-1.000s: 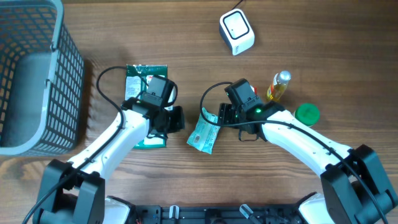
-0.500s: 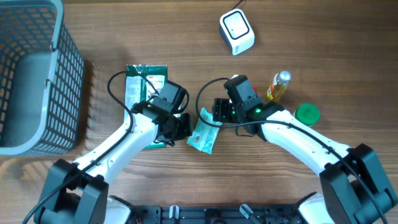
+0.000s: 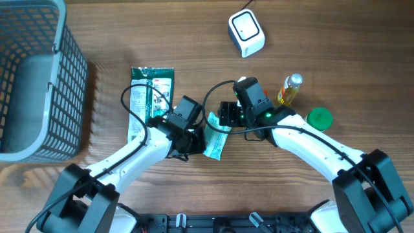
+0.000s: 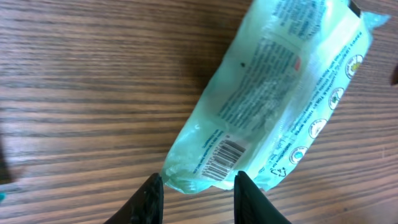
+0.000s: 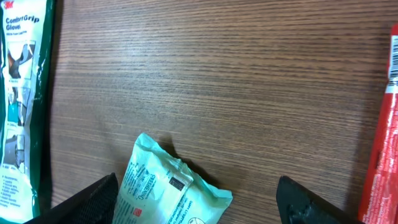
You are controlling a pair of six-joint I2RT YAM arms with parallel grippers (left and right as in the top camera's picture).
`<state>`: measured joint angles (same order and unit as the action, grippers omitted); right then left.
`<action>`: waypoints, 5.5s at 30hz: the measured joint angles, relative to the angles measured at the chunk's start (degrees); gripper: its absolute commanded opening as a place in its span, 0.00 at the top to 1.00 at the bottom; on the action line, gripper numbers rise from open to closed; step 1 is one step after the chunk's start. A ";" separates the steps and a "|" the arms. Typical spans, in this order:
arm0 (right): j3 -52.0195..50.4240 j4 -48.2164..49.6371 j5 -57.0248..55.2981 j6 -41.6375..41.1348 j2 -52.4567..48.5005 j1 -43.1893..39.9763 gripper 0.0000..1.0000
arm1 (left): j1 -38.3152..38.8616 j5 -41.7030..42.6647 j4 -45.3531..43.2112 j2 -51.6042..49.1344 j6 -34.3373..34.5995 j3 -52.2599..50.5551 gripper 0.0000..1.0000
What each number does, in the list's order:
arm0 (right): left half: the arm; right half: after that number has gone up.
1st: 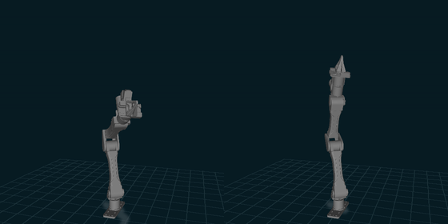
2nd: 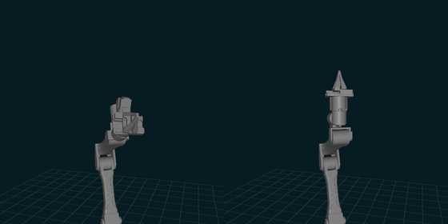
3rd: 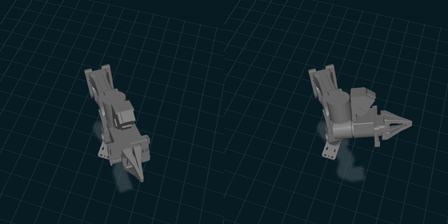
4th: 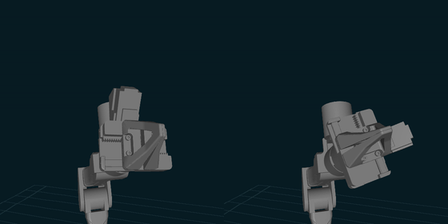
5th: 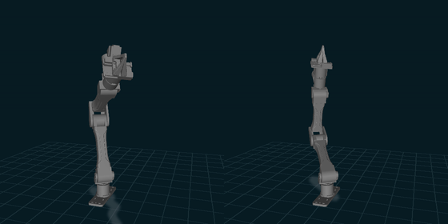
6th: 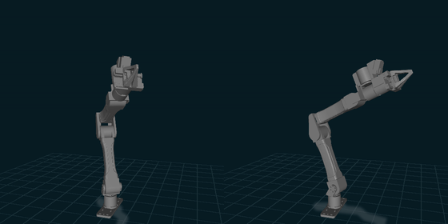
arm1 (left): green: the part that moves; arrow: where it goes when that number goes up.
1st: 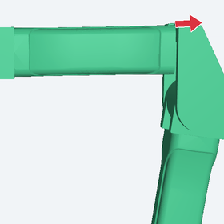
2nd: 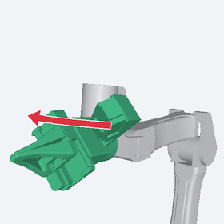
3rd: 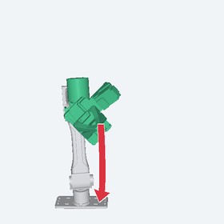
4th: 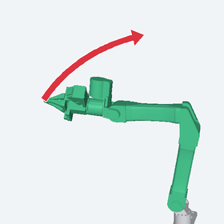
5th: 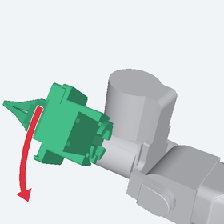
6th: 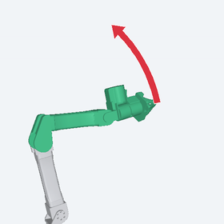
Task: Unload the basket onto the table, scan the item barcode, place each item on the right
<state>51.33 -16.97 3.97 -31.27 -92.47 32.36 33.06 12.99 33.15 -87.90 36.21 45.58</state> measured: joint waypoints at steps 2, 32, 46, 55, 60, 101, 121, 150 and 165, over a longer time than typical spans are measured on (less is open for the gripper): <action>0.00 -0.02 0.26 0.13 -0.02 0.00 0.18 | 0.42 0.17 -0.02 0.00 0.59 0.00 0.70; 0.00 -0.79 0.52 0.13 -0.13 0.00 0.18 | 0.96 0.15 -4.50 -4.92 1.64 0.00 0.77; 0.00 -1.64 0.52 0.13 -0.17 0.00 0.18 | -1.88 -1.42 -7.45 -5.22 -5.14 0.00 0.76; 0.00 -1.88 1.18 0.11 -0.17 0.00 0.18 | -5.40 -2.91 -9.20 -5.33 -10.29 0.00 0.77; 0.00 -2.60 1.18 0.04 -0.20 0.00 0.18 | -5.51 -3.19 -7.34 -5.33 -10.67 0.52 0.74; 0.00 -3.13 2.67 -0.15 -0.22 0.00 0.16 | -11.26 -3.54 10.62 -4.63 -12.66 9.84 0.64; 0.00 -3.56 3.54 -0.15 -0.22 0.00 0.13 | -7.48 -0.02 5.27 -12.31 -12.83 10.03 0.77; 0.00 -3.58 3.54 -0.13 -0.22 0.00 0.10 | -10.36 -1.92 14.40 -10.95 -13.18 16.81 0.60; 0.00 -5.09 6.34 -1.03 -0.22 -1.97 0.10 | -5.33 -0.46 13.46 -12.07 -13.22 17.46 0.71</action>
<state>51.33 -22.06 10.31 -32.29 -92.68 30.39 27.73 12.53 46.61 -99.96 22.98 63.05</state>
